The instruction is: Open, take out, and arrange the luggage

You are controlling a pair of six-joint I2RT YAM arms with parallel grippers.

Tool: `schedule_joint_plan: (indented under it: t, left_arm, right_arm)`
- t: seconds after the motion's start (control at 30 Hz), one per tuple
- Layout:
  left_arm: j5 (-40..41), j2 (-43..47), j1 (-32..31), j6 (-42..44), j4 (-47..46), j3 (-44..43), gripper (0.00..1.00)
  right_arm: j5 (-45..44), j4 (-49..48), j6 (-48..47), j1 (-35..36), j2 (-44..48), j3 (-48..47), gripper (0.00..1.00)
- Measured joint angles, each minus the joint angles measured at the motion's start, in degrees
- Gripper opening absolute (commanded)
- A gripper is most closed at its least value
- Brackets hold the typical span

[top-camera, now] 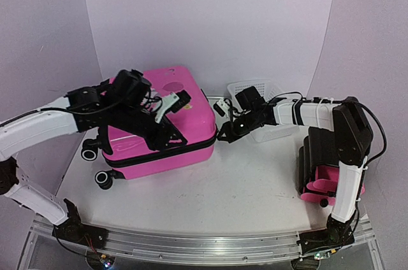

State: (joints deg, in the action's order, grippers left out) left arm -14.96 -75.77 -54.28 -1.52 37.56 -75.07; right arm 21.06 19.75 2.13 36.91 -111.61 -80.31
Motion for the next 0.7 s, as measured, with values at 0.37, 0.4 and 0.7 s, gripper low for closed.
schedule_joint_plan:
  t: [0.37, 0.4, 0.7]
  left_arm:
    - [13.35, -16.65, -0.46, -5.75, -22.88, 5.55, 0.09]
    - [15.26, -17.90, -0.48, -6.12, -23.96, 5.53, 0.08]
    - [25.75, -26.64, -3.61, -8.46, -27.15, 2.49, 0.08]
  right_arm:
    - [-0.07, -1.16, 0.68, 0.00, 0.26, 0.94, 0.00]
    - [-0.22, -2.29, 1.03, 0.02, 0.61, 1.86, 0.00]
    - [-4.35, -22.69, 2.60, 1.97, 5.97, 16.48, 0.00]
